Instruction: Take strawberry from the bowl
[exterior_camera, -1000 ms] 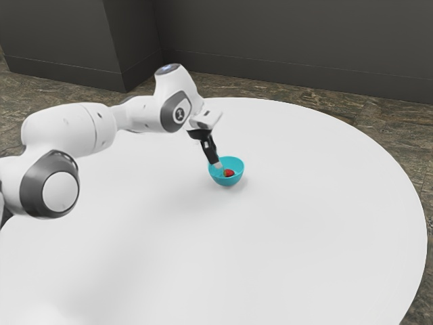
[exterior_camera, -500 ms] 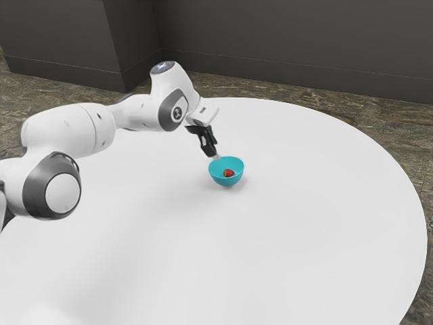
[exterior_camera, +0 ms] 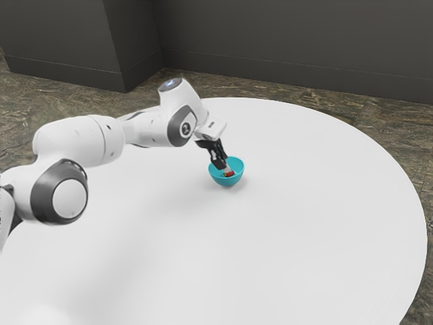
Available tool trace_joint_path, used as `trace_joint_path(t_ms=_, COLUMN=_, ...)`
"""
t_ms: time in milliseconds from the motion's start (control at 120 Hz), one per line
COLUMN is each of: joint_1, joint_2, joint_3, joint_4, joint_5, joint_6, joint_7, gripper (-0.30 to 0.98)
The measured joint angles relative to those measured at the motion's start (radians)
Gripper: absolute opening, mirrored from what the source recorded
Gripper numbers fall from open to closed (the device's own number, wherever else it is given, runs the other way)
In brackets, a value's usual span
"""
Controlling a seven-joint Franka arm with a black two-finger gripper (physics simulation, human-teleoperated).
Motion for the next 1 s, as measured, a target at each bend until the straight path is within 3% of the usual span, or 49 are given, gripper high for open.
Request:
trace_joint_path(t_ms=767, joint_1=0.003, joint_2=0.05, joint_3=-0.001, joint_4=-0.002, joint_5=-0.011, joint_6=0.071, joint_7=-0.037, gripper=0.35)
trace_joint_path(t_ms=1000, joint_1=0.003, joint_2=0.052, joint_3=-0.001, joint_4=-0.006, joint_5=-0.01, joint_6=0.085, joint_7=-0.054, gripper=0.22)
